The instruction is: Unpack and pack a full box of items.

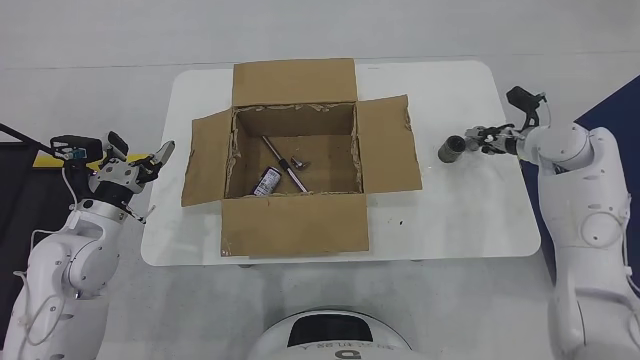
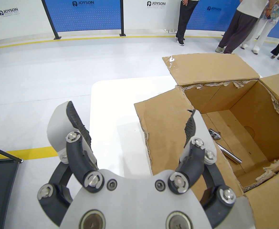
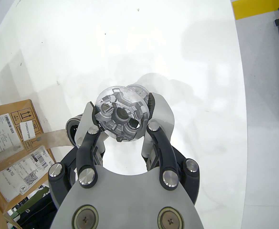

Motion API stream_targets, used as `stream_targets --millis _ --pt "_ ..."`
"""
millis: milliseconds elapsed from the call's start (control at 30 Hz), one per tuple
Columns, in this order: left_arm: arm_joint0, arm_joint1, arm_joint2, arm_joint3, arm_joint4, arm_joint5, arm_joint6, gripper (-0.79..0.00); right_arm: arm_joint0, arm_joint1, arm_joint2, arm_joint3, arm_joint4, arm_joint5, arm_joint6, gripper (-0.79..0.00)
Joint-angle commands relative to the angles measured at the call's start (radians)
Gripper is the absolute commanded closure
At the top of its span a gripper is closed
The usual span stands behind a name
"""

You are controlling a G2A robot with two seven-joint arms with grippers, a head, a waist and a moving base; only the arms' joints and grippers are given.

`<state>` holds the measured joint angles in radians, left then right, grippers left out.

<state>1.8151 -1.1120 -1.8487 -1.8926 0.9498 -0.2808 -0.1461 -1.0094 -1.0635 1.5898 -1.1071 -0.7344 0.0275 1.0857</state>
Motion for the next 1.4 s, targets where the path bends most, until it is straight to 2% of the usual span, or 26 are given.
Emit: stream_targets --millis 0,100,133,167,333,500,633,733,867,1233,1367 --pt "0.0 0.0 0.0 0.0 0.0 0.0 0.0 -0.785 0.009 0.001 -0.005 0.007 0.0 -0.002 0.008 -0.557" --pt "0.0 0.0 0.0 0.0 0.0 0.0 0.0 -0.785 0.019 0.003 -0.013 0.005 0.008 -0.017 0.015 -0.671" --pt "0.0 0.0 0.0 0.0 0.0 0.0 0.0 -0.785 0.021 0.004 -0.014 0.005 0.01 -0.017 0.017 -0.751" --pt "0.0 0.0 0.0 0.0 0.0 0.0 0.0 -0.785 0.022 0.005 -0.014 0.002 0.009 -0.016 0.019 -0.785" --pt "0.0 0.0 0.0 0.0 0.0 0.0 0.0 -0.785 -0.001 0.015 0.027 -0.093 0.02 -0.003 -0.017 -0.785" --pt "0.0 0.0 0.0 0.0 0.0 0.0 0.0 -0.785 -0.086 0.018 0.064 -0.372 0.086 -0.018 -0.076 -0.785" --pt "0.0 0.0 0.0 0.0 0.0 0.0 0.0 -0.785 -0.111 0.01 -0.008 -0.579 0.17 -0.131 -0.112 -0.785" --pt "0.0 0.0 0.0 0.0 0.0 0.0 0.0 -0.785 -0.056 -0.001 -0.132 -0.604 0.202 -0.218 -0.113 -0.785" --pt "0.0 0.0 0.0 0.0 0.0 0.0 0.0 -0.785 0.07 -0.026 -0.313 -0.536 0.289 -0.316 -0.09 -0.785" --pt "0.0 0.0 0.0 0.0 0.0 0.0 0.0 -0.785 0.078 -0.028 -0.328 -0.53 0.294 -0.324 -0.086 -0.785" --pt "0.0 0.0 0.0 0.0 0.0 0.0 0.0 -0.785 0.155 -0.052 -0.504 -0.543 0.256 -0.369 -0.02 -0.785"
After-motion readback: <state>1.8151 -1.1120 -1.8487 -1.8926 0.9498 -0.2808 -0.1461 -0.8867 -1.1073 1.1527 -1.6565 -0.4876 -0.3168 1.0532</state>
